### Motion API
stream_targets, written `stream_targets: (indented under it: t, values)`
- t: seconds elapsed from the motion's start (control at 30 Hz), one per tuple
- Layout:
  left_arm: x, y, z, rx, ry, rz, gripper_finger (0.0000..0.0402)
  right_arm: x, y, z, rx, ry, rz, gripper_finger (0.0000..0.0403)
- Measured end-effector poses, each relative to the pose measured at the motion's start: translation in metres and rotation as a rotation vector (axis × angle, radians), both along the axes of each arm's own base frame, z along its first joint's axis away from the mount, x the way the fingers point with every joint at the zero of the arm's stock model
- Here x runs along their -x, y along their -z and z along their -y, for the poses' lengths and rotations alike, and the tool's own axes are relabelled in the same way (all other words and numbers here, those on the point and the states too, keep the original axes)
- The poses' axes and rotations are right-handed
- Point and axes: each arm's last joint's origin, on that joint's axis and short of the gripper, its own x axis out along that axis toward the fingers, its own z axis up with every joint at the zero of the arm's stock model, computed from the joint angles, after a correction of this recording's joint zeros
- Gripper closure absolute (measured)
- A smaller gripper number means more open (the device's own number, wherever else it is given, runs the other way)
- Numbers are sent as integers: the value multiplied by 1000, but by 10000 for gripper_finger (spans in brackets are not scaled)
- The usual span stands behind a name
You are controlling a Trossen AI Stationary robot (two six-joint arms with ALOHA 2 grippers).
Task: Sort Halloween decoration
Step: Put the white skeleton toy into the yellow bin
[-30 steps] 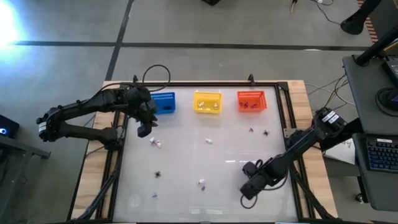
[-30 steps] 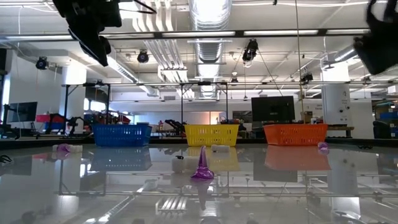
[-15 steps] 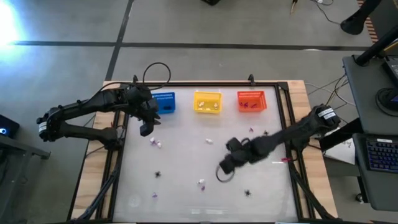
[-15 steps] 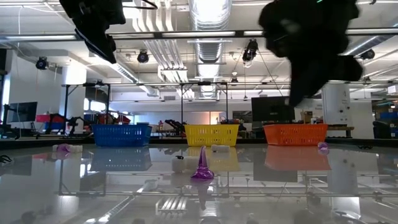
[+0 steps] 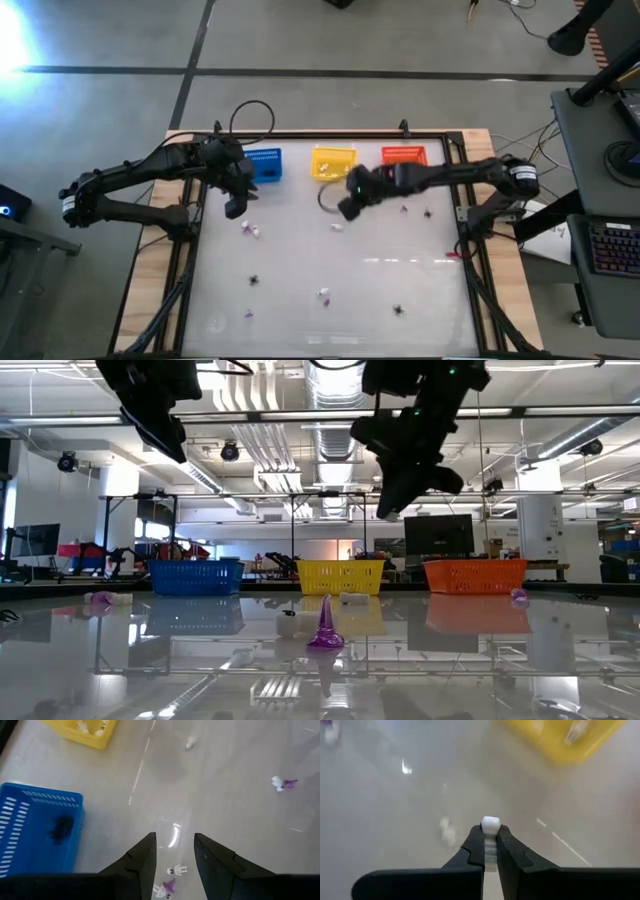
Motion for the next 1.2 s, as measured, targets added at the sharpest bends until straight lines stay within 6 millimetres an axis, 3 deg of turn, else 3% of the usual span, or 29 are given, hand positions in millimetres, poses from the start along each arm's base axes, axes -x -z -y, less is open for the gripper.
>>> stream_targets:
  t: [0.27, 0.53, 0.83, 1.2]
  values:
    - [1, 1, -3, -67, -58, -32, 287, 2, -1, 61, 7, 22, 110, 390]
    - [6, 3, -2, -29, -124, -90, 287, -1, 24, 101, 32, 68, 65, 390]
    - [12, 6, -1, 6, -246, -157, 287, -22, 30, 123, 110, -41, 34, 383]
    - [15, 8, 0, 64, -331, -187, 287, -28, 5, 128, 200, -165, 25, 291]
